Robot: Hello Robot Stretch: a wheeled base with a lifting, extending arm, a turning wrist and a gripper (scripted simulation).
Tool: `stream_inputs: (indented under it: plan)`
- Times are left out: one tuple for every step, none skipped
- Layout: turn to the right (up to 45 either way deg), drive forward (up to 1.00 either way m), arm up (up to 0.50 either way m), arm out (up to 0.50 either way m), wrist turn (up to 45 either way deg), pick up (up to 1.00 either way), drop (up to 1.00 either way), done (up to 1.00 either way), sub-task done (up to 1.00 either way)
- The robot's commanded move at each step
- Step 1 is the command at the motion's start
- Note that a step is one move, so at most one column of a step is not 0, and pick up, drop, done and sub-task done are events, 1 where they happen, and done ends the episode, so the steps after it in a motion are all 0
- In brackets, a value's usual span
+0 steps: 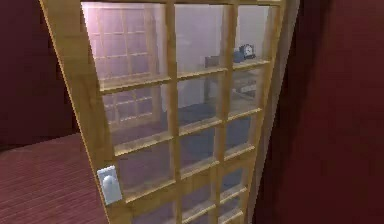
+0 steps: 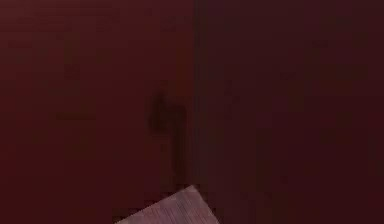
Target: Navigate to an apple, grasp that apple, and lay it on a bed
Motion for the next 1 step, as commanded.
stream_inputs:
  plan:
    - [-45.0, 0.0, 0.0, 0.0, 0.0, 0.0, 0.0, 0.0, 0.0]
